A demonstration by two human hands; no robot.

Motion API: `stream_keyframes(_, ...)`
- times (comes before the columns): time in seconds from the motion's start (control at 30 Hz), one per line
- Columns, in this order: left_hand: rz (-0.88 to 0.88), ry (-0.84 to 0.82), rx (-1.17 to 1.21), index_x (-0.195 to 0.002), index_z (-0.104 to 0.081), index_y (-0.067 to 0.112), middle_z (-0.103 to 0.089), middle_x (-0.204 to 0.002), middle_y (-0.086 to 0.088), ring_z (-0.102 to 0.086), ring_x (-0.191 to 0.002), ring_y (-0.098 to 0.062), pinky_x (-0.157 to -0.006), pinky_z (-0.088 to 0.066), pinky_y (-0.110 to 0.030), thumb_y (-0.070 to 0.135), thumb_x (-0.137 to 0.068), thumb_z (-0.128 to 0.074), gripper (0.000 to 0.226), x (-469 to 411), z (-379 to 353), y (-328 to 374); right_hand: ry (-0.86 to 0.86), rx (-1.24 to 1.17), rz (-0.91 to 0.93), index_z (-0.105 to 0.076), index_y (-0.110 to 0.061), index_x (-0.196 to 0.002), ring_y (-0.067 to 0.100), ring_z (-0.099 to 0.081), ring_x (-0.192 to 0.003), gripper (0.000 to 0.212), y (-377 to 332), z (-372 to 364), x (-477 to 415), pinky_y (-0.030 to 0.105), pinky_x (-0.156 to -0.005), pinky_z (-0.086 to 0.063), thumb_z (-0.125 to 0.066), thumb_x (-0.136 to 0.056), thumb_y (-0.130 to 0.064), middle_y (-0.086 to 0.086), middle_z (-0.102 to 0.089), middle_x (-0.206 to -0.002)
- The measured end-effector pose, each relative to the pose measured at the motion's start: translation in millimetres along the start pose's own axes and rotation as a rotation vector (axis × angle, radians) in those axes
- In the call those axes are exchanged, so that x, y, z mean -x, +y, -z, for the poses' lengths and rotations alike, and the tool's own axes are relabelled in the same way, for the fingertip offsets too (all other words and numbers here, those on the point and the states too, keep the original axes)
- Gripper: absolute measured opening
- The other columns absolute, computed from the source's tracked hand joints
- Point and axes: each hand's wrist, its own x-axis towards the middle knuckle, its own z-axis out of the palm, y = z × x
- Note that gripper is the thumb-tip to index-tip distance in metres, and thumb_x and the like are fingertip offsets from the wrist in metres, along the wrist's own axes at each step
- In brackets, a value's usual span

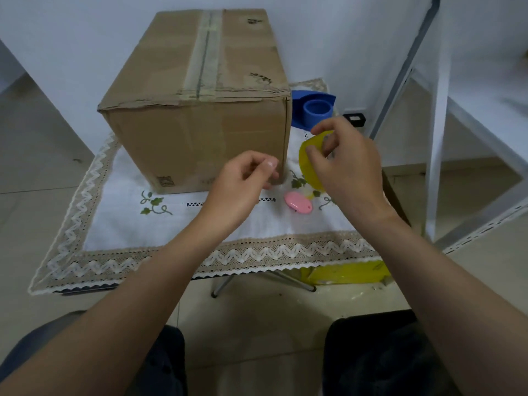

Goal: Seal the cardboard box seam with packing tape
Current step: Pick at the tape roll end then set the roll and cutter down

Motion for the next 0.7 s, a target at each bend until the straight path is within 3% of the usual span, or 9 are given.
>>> stream_keyframes(0.13,0.088,0.013,0.134,-0.109,-0.073,0.018,-0.075,-0.095,0.004,-0.070,-0.088,-0.016,-0.074,-0.052,-0.034,0.031,-0.107,-0.050,0.026,22,7,5,0.016,-0.234,-0.033,-0.066,-0.028,-0.099,0.013,-0.057,-0.064,0.014,-25,1,20,0.036,-0.064,-0.050,-0.074,-0.092,-0.020,-0.001,-0.061,-0.067)
stream_keyframes(0.27,0.121,-0.038,0.175,-0.112,-0.074,0.012,-0.077,-0.102,-0.010,-0.074,-0.094,-0.024,-0.087,-0.057,-0.042,0.038,-0.108,-0.047,0.037,37,20,5,-0.101,-0.499,-0.081,-0.067,-0.025,-0.099,0.007,-0.055,-0.059,0.012,-48,-4,39,0.025,-0.058,-0.045,-0.075,-0.094,-0.018,0.000,-0.066,-0.072)
stream_keyframes(0.3,0.107,-0.040,0.188,-0.111,-0.073,0.009,-0.076,-0.103,-0.016,-0.073,-0.094,-0.028,-0.091,-0.058,-0.045,0.034,-0.108,-0.049,0.035,39,22,4,-0.157,-0.564,-0.094,-0.067,-0.023,-0.101,0.007,-0.056,-0.058,0.013,-52,-6,43,0.025,-0.055,-0.047,-0.074,-0.096,-0.015,0.003,-0.065,-0.071)
stream_keyframes(0.37,0.047,-0.014,0.205,-0.109,-0.075,0.013,-0.075,-0.102,-0.017,-0.073,-0.099,-0.034,-0.092,-0.060,-0.048,0.024,-0.106,-0.055,0.023,42,27,1,-0.278,-0.648,-0.108,-0.066,-0.020,-0.108,0.015,-0.059,-0.058,0.015,-54,-12,48,0.037,-0.048,-0.055,-0.070,-0.098,-0.010,0.003,-0.063,-0.071)
stream_keyframes(0.43,-0.006,-0.001,0.149,-0.110,-0.075,0.021,-0.078,-0.099,-0.004,-0.074,-0.097,-0.021,-0.087,-0.061,-0.035,0.018,-0.104,-0.059,0.017,45,32,-4,-0.332,-0.592,-0.069,-0.065,-0.023,-0.117,0.022,-0.063,-0.061,0.020,-51,-19,49,0.045,-0.050,-0.058,-0.068,-0.099,-0.014,-0.006,-0.063,-0.076)
stream_keyframes(0.5,-0.013,-0.004,0.083,-0.111,-0.075,0.022,-0.079,-0.097,0.004,-0.074,-0.094,-0.007,-0.084,-0.059,-0.023,0.014,-0.101,-0.063,0.017,48,37,-11,-0.336,-0.380,0.034,-0.064,-0.031,-0.129,0.017,-0.064,-0.069,0.031,-44,-26,48,0.036,-0.060,-0.057,-0.069,-0.098,-0.023,-0.010,-0.063,-0.089)
stream_keyframes(0.6,0.008,0.011,0.026,-0.104,-0.076,0.028,-0.080,-0.100,0.001,-0.075,-0.096,-0.012,-0.091,-0.061,-0.035,0.015,-0.099,-0.067,0.017,50,44,-22,-0.370,-0.217,0.117,-0.066,-0.035,-0.134,0.009,-0.065,-0.080,0.038,-39,-35,46,0.026,-0.075,-0.054,-0.072,-0.096,-0.034,-0.009,-0.061,-0.107)
stream_keyframes(0.7,-0.003,0.010,-0.020,-0.102,-0.077,0.014,-0.078,-0.098,-0.013,-0.073,-0.094,-0.031,-0.090,-0.058,-0.055,0.019,-0.097,-0.069,0.011,51,51,-29,-0.380,-0.200,0.146,-0.075,-0.032,-0.119,0.009,-0.066,-0.075,0.027,-42,-41,45,0.025,-0.073,-0.050,-0.078,-0.093,-0.036,-0.009,-0.063,-0.107)
